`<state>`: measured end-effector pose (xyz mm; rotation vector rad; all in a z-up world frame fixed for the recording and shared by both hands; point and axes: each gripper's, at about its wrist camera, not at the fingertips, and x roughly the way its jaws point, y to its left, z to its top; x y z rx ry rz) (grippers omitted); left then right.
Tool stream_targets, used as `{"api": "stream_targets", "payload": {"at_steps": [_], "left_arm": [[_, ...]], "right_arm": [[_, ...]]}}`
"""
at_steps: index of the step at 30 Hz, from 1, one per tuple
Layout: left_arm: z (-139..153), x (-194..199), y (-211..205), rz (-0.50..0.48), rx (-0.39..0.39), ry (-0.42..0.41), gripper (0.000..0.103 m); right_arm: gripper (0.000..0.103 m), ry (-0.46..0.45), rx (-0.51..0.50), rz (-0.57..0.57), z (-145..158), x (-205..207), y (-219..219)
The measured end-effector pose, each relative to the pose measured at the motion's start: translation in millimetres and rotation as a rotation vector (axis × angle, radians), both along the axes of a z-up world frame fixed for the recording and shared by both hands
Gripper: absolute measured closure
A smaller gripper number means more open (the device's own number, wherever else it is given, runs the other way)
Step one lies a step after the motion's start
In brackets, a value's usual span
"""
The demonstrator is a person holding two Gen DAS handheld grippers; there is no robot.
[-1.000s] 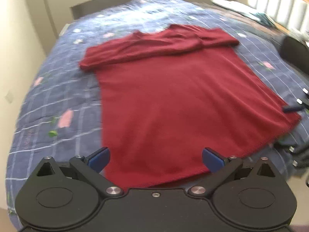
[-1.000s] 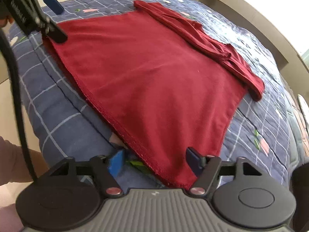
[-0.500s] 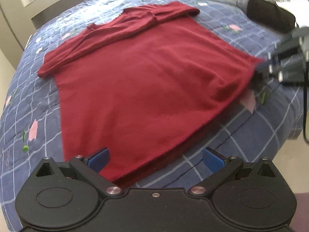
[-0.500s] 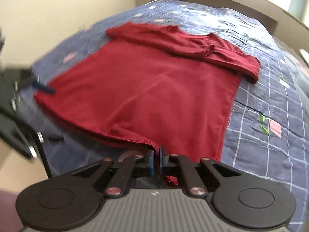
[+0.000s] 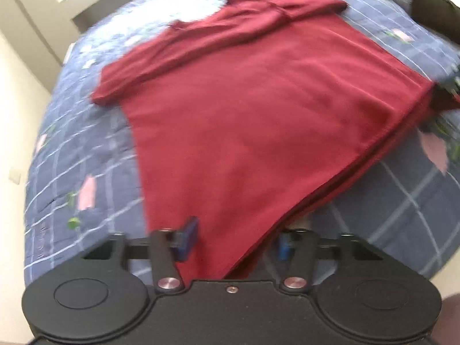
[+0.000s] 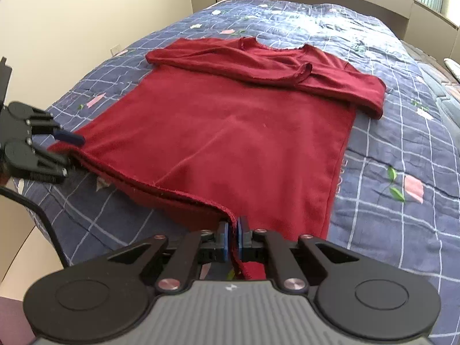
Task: Fold small clothes
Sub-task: 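Grasp the sweater hem with the right gripper while the left gripper grasps the hem, then lift the hem with both grippers and fold it over toward the collar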
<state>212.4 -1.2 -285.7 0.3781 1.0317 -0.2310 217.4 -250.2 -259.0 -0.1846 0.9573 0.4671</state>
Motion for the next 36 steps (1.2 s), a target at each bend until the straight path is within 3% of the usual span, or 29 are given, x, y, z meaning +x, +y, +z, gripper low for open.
{"api": "stream_targets", "payload": {"at_steps": [2, 5, 10, 12, 13, 15, 17, 24, 31, 36], "left_arm": [[2, 3, 12, 0.020, -0.025, -0.002, 0.052], [3, 6, 18, 0.013, -0.026, 0.000, 0.056], [2, 9, 19, 0.022, -0.033, 0.010, 0.059], [1, 9, 19, 0.023, -0.037, 0.017, 0.066], [0, 9, 19, 0.018, -0.044, 0.021, 0.071], [1, 6, 18, 0.007, -0.058, 0.023, 0.092], [6, -1, 15, 0.006, -0.068, -0.014, 0.099], [26, -21, 16, 0.051, -0.120, -0.120, 0.100], [50, -44, 24, 0.073, -0.185, -0.077, 0.100], [66, -74, 26, 0.021, -0.213, 0.017, 0.100]], "right_arm": [[0.081, 0.007, -0.025, -0.001, -4, -1, 2], [0.072, 0.023, -0.061, 0.013, -13, -4, 4], [0.066, 0.015, -0.139, 0.051, -21, -16, 6], [0.072, -0.007, -0.168, 0.051, -22, -20, 6], [0.090, -0.029, -0.188, 0.037, -21, -22, 6], [0.094, -0.072, -0.203, 0.001, -18, -26, 5], [0.097, -0.100, -0.195, -0.025, -14, -30, 4], [0.098, -0.151, -0.205, -0.037, 2, -56, 5], [0.098, -0.116, -0.163, -0.076, 27, -78, -4], [0.098, 0.003, -0.122, -0.079, 41, -111, -17]]}}
